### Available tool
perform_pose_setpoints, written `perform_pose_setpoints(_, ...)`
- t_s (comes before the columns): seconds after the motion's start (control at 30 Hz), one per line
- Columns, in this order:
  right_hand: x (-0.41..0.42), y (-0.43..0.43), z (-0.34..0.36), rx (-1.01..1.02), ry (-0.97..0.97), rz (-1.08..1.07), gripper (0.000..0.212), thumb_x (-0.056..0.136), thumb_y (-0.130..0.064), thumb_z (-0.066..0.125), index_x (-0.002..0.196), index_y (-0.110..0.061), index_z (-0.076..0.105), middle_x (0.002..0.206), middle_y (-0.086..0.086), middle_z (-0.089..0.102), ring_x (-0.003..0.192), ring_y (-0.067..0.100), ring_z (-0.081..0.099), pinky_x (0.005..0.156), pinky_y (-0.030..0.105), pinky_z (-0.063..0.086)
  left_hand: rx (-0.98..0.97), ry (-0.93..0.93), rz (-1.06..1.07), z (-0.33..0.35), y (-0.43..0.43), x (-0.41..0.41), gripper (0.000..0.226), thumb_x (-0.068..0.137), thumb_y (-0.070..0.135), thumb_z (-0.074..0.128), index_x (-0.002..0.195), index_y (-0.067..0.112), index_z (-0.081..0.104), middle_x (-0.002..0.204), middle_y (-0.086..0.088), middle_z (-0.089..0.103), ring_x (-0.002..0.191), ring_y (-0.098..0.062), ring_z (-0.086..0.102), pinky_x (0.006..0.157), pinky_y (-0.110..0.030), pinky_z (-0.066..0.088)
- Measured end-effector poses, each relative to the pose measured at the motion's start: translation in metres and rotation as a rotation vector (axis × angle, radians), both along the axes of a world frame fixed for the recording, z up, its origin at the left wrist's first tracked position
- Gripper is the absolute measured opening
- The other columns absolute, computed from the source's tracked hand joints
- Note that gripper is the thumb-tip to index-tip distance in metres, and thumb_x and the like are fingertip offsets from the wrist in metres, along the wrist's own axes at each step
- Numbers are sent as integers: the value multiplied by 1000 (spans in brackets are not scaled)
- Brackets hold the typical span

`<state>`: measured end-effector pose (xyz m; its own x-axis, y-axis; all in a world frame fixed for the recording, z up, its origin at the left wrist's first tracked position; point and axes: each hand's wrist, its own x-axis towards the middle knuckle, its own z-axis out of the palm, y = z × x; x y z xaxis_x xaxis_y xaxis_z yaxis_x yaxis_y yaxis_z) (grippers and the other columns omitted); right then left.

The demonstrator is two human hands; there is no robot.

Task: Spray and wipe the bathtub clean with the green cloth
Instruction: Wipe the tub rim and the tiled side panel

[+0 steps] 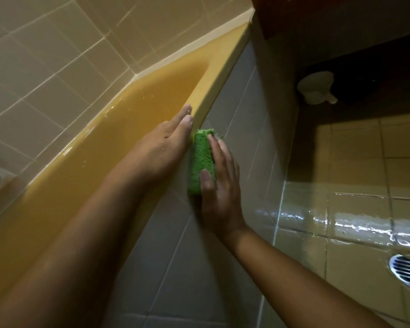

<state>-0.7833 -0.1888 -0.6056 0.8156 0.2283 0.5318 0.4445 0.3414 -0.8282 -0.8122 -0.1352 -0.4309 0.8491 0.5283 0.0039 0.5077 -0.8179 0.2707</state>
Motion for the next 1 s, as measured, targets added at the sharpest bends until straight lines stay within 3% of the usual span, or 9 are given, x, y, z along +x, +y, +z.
perform_pose_setpoints(0.2,12,12,-122,-101,491,-13,68,103,-54,27,160,-19,33,165,2,36,152,13,32,125,33,23,18,93,38,2,0,5,55,108,61,21,161,54,12,172,7,21,157,-19,21,127,-41,15)
perform_pose_setpoints(0.3,9,8,-202,-209,794,17,75,98,-57,24,161,-18,33,166,5,35,151,18,33,122,27,21,38,91,52,2,-3,7,56,107,59,24,161,52,13,171,10,21,156,-17,22,123,-34,15)
perform_pose_setpoints(0.43,-9,32,-349,-322,1082,63,99,78,-100,17,143,-35,51,149,-4,54,142,30,48,120,51,36,63,111,72,2,-7,9,57,106,60,26,161,53,11,171,10,21,155,-20,26,114,-32,21)
perform_pose_setpoints(0.5,-8,46,-376,-325,1204,7,98,71,-104,15,128,-37,57,131,-2,62,125,32,59,111,56,43,83,115,67,2,-8,10,58,106,59,28,162,52,10,171,10,21,154,-21,27,114,-33,23)
perform_pose_setpoints(0.57,0,47,-343,-301,1329,-14,92,81,-94,23,136,-28,57,132,3,64,117,33,61,106,54,45,102,114,50,2,-6,10,59,108,55,31,163,48,12,171,10,22,154,-20,28,110,-27,22)
perform_pose_setpoints(0.67,7,31,-212,-294,1245,-92,69,100,-62,28,146,-17,54,146,14,57,129,39,54,112,51,40,97,102,34,2,-4,10,59,108,55,31,164,45,14,171,5,24,155,-21,27,119,-32,21)
perform_pose_setpoints(0.83,2,16,-56,-128,806,-64,77,94,-61,24,160,-23,35,164,7,38,148,27,36,124,44,25,75,95,22,3,-4,11,58,110,54,28,165,40,15,171,-4,26,154,-27,29,123,-41,24)
perform_pose_setpoints(0.93,0,8,12,-100,448,10,69,101,-57,20,161,-26,27,167,-2,29,153,12,24,123,20,12,86,83,19,2,-1,12,57,111,52,27,165,38,17,169,-8,28,153,-29,32,124,-44,27)
perform_pose_setpoints(1.0,-4,3,40,-19,280,75,56,103,-52,16,157,-38,22,168,-6,25,155,5,18,125,22,10,54,47,36,3,1,13,56,111,52,23,164,36,23,168,-8,32,152,-28,34,124,-43,28)
